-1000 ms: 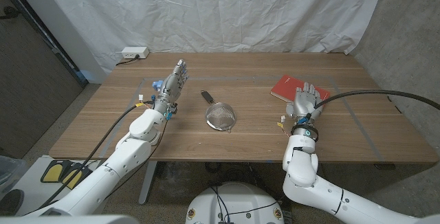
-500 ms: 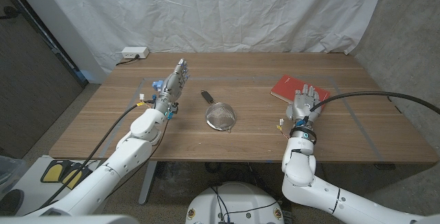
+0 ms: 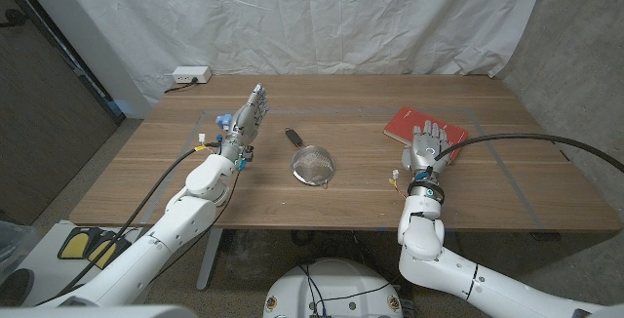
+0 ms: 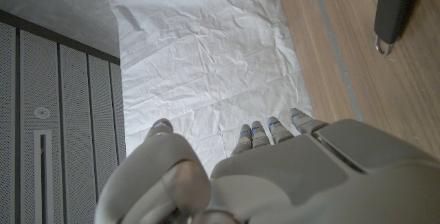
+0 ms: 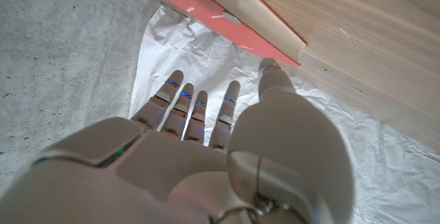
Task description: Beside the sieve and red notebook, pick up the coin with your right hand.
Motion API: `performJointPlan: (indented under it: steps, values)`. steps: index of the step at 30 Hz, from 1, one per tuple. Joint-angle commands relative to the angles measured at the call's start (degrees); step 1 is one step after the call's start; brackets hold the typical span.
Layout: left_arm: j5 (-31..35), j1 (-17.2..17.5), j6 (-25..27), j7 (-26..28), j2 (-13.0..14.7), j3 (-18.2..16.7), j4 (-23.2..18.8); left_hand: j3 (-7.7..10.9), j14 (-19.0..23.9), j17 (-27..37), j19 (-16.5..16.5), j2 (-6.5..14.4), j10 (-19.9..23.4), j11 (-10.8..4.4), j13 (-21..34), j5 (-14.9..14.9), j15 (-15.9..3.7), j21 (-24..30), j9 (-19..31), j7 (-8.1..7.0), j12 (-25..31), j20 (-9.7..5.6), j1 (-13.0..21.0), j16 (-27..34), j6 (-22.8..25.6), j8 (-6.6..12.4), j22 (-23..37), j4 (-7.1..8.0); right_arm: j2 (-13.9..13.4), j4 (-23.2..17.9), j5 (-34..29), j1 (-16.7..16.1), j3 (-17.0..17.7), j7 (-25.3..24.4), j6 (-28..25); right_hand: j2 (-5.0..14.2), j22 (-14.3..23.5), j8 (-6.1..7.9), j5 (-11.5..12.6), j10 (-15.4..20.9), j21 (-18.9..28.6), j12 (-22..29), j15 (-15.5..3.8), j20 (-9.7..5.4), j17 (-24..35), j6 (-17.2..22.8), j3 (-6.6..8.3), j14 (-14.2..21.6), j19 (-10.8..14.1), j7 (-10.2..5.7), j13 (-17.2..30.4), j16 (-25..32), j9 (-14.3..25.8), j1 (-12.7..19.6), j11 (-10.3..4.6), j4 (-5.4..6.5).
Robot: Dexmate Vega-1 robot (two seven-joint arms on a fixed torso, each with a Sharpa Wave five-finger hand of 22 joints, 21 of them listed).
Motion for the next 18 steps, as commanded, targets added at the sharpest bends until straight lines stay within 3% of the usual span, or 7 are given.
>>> performJointPlan:
  steps: [1,8,12,18]
  values:
    - [0.2,-1.25,0.12,-0.38,-0.63,0.5,1.23,-0.41,-0.5,0.26,-0.71,0.46,-0.06,0.0,0.19,-0.02,0.28,-0.08,0.12,-0.09,-0.17,-1.07,0.09,-0.09,0.21,0.16,0.14,0.25,0.51,1.43,1.55,0.11,1.24,-1.78,0.22,0.25,0.42,1.96,0.42,-0.29,0.58,0.77,0.04,-0.28,0.58,-1.03,-0.65,0.31,-0.24,0.23,1.23,0.47,3.07,-0.48,0.09,0.15]
    - [0.11,-2.04,0.27,-0.89,-0.79,0.71,1.8,-0.51,-0.53,0.26,-0.74,0.52,-0.06,0.13,0.19,-0.04,0.33,-0.08,0.12,-0.11,-0.17,-1.05,0.09,-0.09,0.16,0.13,0.15,0.27,0.95,2.58,2.19,-0.37,1.93,-3.88,0.32,0.25,0.62,4.0,0.67,-0.18,0.87,1.34,0.27,-0.32,0.91,-1.1,-1.0,0.34,-0.21,0.28,2.19,0.49,5.64,-0.3,0.22,0.05]
    - [0.08,-2.26,0.52,-1.06,-0.69,0.78,1.88,-0.56,-0.5,0.26,-0.75,0.54,0.01,0.19,0.19,-0.04,0.3,-0.09,0.12,-0.11,-0.14,-1.0,0.09,-0.07,0.19,0.14,0.15,0.28,1.39,3.68,2.56,-0.11,1.69,-4.29,0.01,0.13,0.84,6.23,0.98,0.21,1.25,2.01,0.33,-0.35,1.21,-0.68,-1.26,1.03,-0.04,0.17,3.15,0.73,8.19,0.28,0.18,-0.28]
    - [-0.08,-2.36,0.54,-1.24,-0.68,0.76,2.09,-0.65,-0.52,0.25,-0.8,0.58,-0.08,0.1,0.19,-0.05,0.27,-0.11,0.12,-0.14,-0.18,-0.9,0.09,-0.06,0.13,0.11,0.15,0.29,1.81,5.34,3.21,0.61,1.09,-4.62,0.1,-0.18,1.12,7.7,1.15,-0.16,1.57,2.3,0.63,-0.26,1.5,-1.57,-1.8,0.89,-0.08,0.18,3.98,0.64,10.43,0.22,0.35,-0.28]
